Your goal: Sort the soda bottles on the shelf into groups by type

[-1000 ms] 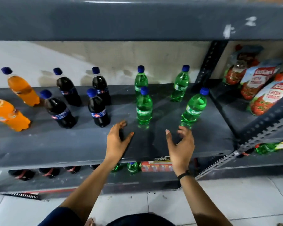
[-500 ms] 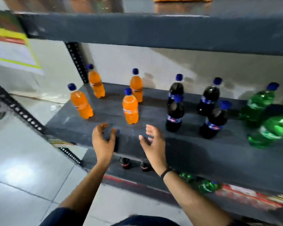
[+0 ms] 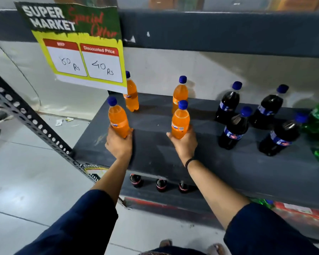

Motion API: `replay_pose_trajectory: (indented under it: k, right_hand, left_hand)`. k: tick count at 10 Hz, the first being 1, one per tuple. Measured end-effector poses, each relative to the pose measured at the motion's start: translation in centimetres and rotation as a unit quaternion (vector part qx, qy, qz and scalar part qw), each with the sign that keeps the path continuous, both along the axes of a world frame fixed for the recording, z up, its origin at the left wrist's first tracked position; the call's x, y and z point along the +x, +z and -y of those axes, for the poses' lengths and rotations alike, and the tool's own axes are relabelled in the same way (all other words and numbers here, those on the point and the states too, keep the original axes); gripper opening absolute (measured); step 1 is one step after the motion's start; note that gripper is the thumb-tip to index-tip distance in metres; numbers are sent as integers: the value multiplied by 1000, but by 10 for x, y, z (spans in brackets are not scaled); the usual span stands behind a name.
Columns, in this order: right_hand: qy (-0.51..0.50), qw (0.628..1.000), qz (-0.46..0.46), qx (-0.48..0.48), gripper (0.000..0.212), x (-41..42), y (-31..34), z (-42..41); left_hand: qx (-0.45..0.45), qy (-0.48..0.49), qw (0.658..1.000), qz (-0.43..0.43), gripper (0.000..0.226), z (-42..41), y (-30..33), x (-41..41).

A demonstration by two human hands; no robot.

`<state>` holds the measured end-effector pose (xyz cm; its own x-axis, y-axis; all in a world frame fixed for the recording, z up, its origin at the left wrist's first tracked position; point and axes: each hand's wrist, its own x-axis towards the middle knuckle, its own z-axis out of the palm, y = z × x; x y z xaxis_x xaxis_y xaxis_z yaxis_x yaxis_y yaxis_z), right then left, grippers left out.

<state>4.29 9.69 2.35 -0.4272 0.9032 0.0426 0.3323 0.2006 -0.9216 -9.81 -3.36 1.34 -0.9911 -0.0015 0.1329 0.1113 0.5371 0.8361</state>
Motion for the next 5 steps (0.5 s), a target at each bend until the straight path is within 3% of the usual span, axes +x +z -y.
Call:
replay_pose_trajectory:
  k: [3,5]
  right_hand:
    - [42,998,27,34,51,4,-5,9]
    - [74,997,17,33,71,13,0,8]
  left_hand:
    - [35,1,999,-8,44,4,-2,2]
    - [33,-18,999,-7,64,7,0,3]
